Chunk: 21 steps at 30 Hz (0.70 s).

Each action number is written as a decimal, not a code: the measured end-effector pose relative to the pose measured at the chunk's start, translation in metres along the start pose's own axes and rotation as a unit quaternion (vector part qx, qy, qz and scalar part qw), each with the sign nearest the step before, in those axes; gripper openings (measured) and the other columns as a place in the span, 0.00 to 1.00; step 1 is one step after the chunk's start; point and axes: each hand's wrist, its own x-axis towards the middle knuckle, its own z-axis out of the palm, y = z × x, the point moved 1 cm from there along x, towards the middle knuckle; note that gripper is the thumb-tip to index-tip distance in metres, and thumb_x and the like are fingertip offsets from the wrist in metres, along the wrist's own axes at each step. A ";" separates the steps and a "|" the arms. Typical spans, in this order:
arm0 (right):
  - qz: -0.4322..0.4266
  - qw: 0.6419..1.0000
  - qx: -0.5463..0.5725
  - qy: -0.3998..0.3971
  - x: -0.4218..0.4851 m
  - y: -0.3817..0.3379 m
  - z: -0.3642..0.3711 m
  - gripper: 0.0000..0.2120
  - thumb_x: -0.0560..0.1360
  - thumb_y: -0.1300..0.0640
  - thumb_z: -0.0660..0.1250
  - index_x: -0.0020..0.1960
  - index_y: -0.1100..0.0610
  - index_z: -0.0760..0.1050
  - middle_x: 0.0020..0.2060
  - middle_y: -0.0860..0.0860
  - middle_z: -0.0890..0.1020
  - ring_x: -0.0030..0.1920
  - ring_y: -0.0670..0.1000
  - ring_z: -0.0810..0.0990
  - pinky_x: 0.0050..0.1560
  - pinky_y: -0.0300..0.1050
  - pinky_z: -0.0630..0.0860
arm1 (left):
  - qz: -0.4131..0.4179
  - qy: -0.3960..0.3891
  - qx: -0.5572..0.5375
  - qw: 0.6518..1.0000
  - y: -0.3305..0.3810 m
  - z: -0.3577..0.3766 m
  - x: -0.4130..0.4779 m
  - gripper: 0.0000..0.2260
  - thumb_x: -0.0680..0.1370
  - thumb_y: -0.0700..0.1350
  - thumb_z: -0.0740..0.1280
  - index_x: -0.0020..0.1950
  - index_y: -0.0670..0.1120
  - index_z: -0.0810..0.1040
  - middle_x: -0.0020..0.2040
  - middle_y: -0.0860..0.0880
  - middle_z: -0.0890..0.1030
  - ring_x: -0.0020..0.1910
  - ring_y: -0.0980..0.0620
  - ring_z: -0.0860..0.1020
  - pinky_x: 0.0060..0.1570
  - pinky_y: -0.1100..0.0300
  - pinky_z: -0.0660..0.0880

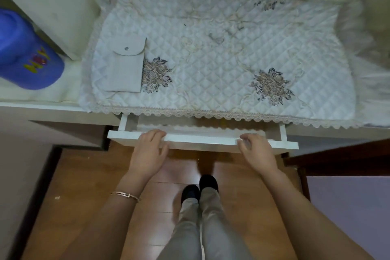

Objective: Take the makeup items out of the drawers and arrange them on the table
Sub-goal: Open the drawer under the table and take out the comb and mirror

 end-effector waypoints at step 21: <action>0.073 0.990 0.023 -0.120 -0.111 0.044 0.040 0.21 0.76 0.51 0.61 0.26 0.56 0.64 0.27 0.55 0.75 0.27 0.49 0.69 0.32 0.44 0.64 | -0.112 -0.107 -0.050 0.987 -0.022 0.027 -0.103 0.18 0.79 0.50 0.58 0.37 0.40 0.79 0.35 0.42 0.81 0.34 0.50 0.76 0.32 0.63 0.67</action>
